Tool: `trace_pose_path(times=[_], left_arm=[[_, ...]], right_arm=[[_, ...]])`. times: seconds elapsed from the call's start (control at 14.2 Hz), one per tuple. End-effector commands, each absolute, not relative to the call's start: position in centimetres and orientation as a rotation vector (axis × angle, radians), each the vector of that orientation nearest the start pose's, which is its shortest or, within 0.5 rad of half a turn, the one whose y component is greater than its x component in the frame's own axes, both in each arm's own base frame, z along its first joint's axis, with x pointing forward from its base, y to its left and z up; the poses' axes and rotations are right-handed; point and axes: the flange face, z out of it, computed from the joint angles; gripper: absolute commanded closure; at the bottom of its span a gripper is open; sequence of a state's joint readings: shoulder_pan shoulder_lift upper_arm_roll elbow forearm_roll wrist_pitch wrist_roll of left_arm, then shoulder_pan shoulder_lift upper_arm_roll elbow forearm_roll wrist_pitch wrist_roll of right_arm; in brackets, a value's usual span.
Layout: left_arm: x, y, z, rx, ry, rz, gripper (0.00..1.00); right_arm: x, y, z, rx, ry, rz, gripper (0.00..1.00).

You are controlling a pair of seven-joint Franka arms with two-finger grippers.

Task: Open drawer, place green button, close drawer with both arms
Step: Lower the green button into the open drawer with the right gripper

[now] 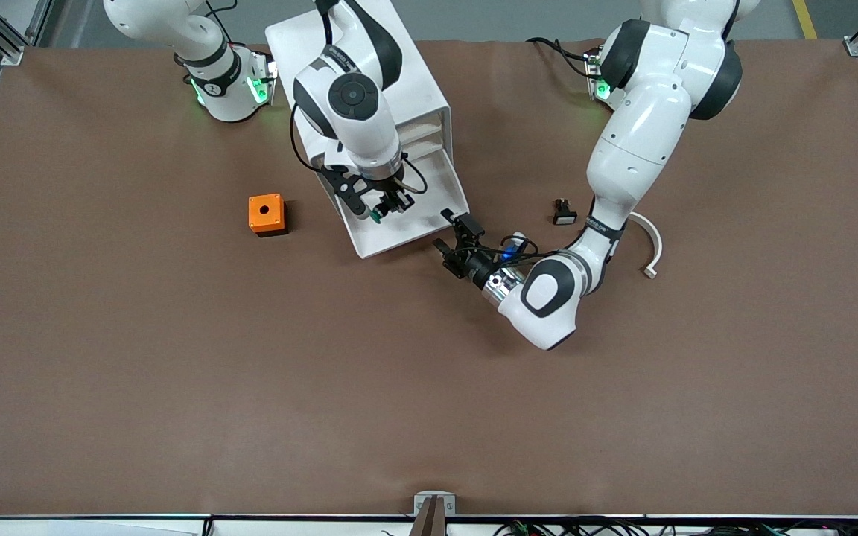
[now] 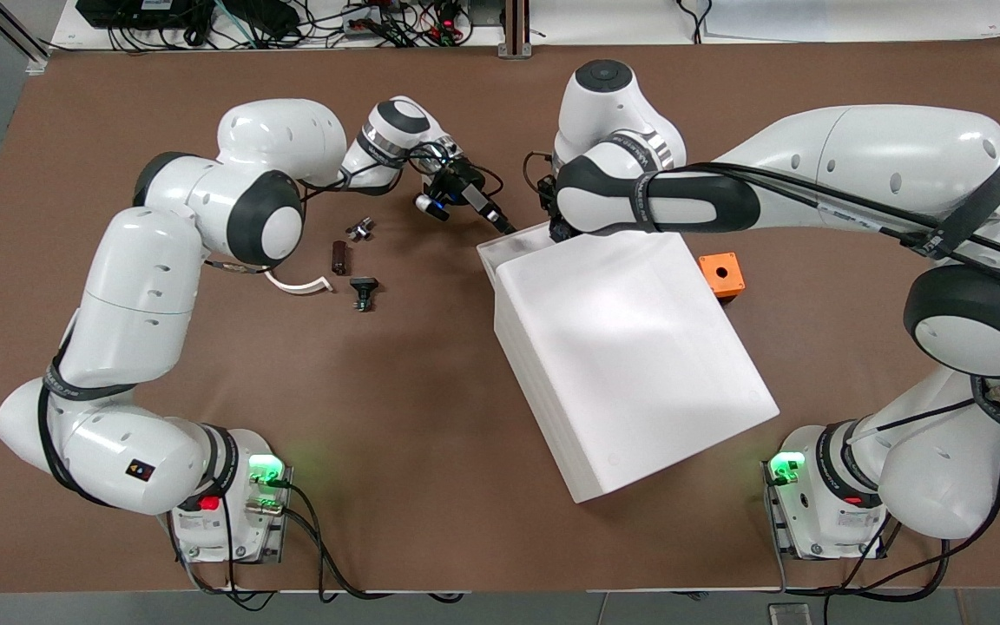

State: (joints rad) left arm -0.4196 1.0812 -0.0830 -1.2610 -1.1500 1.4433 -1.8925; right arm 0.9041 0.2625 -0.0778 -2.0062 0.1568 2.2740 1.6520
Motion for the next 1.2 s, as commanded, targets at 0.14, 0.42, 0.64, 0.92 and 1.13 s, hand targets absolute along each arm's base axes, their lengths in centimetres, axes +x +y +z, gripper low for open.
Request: trace_pose_path(times=[0.14, 0.42, 0.64, 0.92, 1.13], left_arm=[[57.0, -41.6, 15.5, 1.665, 1.806, -2.076, 0.01], [58.5, -40.6, 17.5, 1.794, 1.575, -1.911, 0.01], [59.9, -39.3, 18.5, 1.924, 1.38, -1.714, 0.01], [61.7, -39.0, 21.7, 2.177, 1.128, -1.371, 0.01], [62.1, -40.1, 24.3, 2.434, 0.924, -1.04, 0.01]], right_arm=[[38.5, 45.9, 31.0, -2.71, 1.453, 0.136, 1.0], [37.6, 47.1, 29.1, -2.714, 1.466, 0.13, 1.0], [37.4, 47.3, 28.5, -2.734, 1.452, 0.132, 0.61], [39.8, 47.5, 31.5, -2.715, 1.425, 0.127, 0.0], [43.5, 46.1, 35.2, -2.82, 1.284, 0.169, 0.0]])
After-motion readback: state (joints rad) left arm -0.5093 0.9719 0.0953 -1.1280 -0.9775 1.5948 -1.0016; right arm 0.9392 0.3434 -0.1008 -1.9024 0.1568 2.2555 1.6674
